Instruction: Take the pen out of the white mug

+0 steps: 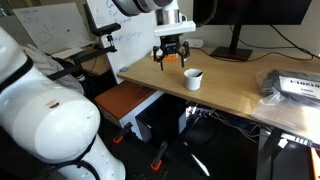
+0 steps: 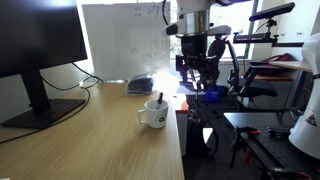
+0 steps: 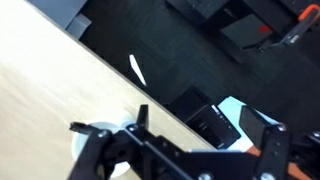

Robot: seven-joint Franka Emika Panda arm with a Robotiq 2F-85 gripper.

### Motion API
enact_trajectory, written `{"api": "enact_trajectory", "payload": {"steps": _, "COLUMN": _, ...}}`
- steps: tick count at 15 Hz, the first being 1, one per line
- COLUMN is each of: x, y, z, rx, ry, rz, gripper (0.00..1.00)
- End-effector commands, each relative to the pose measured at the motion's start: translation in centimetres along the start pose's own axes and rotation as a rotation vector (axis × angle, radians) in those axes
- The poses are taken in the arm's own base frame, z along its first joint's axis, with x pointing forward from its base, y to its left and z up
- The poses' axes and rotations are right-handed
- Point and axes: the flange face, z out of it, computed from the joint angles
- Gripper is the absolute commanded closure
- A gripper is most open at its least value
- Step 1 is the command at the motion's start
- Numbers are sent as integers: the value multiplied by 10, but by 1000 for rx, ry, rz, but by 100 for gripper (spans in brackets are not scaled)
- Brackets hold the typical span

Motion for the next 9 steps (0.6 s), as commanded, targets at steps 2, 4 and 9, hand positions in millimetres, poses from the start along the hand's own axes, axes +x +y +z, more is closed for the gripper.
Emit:
{"api": "enact_trajectory", "payload": {"steps": 2, "x": 45, "y": 46, "z": 19, "rx": -30, "ry": -80, "rz": -238, "gripper": 23}}
{"api": "enact_trajectory", "payload": {"steps": 4, "x": 61, "y": 66, "z": 25, "rx": -7, "ry": -84, "rz": -318, "gripper": 45}}
{"api": "enact_trajectory", "payload": {"steps": 9, "x": 94, "y": 109, "z": 43, "rx": 14, "ry": -128, "rz": -399, "gripper": 49}}
